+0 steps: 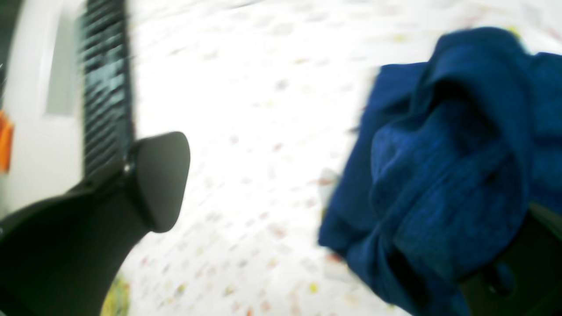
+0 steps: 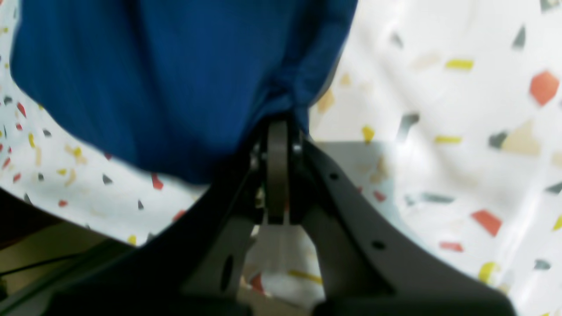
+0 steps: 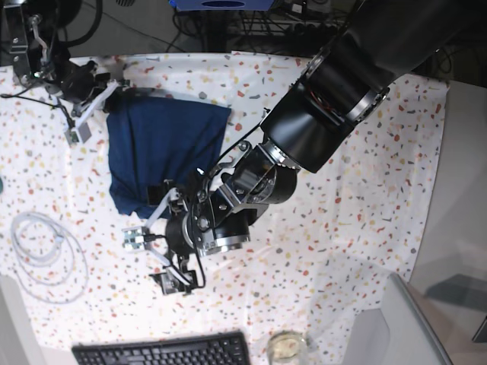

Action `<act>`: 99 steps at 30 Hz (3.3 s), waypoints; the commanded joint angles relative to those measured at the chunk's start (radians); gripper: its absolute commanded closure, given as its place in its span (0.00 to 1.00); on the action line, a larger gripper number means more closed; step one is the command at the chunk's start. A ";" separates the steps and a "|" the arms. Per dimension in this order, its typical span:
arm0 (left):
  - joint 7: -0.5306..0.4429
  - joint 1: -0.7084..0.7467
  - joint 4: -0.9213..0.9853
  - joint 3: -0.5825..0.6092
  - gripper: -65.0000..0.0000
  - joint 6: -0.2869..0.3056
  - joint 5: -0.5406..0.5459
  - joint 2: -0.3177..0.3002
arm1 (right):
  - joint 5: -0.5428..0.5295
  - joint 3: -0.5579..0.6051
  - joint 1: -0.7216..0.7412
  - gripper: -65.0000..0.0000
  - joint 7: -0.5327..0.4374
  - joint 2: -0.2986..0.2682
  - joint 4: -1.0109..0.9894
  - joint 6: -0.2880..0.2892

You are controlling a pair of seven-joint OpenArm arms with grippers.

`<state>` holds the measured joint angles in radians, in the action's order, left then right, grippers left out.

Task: Layout the t-shirt on the table in an organized manner, then fold the t-shirt properly
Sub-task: 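Tuck and press the shirt's loose corner with the left gripper, then release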

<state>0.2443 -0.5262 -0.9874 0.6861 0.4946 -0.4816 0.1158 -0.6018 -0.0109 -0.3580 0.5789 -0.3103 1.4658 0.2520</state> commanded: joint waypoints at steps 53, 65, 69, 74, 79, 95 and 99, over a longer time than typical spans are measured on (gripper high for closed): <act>0.172 -0.268 0.511 -0.001 0.04 0.204 0.759 0.034 | -0.008 -0.008 0.007 1.00 -0.012 -0.010 0.019 0.004; 0.174 -0.262 0.565 -0.001 0.04 0.204 0.958 0.041 | -0.008 -0.008 -0.009 1.00 -0.012 -0.010 0.037 0.004; 0.177 -0.245 0.597 -0.013 0.09 0.204 0.966 0.041 | -0.008 -0.010 -0.025 1.00 -0.012 -0.010 0.089 0.002; 0.218 -0.251 0.663 -0.012 0.31 0.204 1.101 0.041 | -0.008 -0.010 -0.028 1.00 -0.012 -0.008 0.106 -0.004; 0.281 -0.252 0.669 -0.012 0.28 0.204 1.228 0.041 | -0.008 -0.010 -0.039 1.00 -0.012 -0.008 0.106 -0.062; 0.548 -0.208 0.631 -0.012 0.22 0.204 1.339 0.041 | -0.010 -0.008 -0.069 1.00 -0.012 -0.007 0.177 -0.070; 0.590 -0.197 0.575 0.014 0.22 0.167 1.322 0.040 | -0.010 -0.018 -0.082 1.00 -0.012 -0.008 0.175 -0.070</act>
<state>0.8410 -0.6788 -0.3927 0.7044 0.6548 0.8322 0.1467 -0.6025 -0.0177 -0.4358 0.5789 -0.3073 1.6234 0.1810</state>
